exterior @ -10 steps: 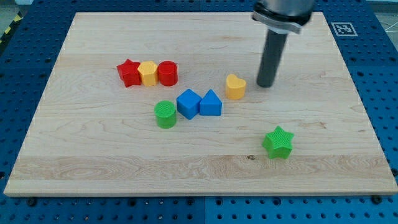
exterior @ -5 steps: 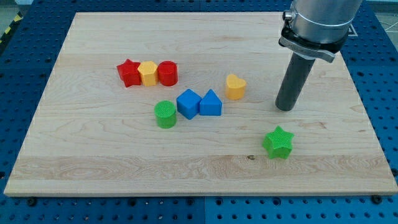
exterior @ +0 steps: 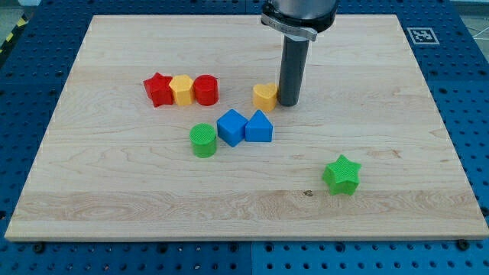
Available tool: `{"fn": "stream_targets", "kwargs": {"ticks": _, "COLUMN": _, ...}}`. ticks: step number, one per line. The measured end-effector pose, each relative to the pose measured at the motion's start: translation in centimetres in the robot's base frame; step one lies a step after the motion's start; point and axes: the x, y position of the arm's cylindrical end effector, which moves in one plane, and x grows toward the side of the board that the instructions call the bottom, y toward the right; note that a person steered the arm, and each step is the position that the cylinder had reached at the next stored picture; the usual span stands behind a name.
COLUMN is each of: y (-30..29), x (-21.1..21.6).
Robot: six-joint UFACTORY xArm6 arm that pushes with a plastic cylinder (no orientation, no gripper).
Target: Push the yellow heart towards red circle
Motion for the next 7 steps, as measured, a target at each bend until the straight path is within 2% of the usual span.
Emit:
{"fn": "stream_targets", "kwargs": {"ticks": 3, "y": 0.6, "x": 2.7}}
{"fn": "stream_targets", "kwargs": {"ticks": 7, "y": -4.7, "x": 0.7}}
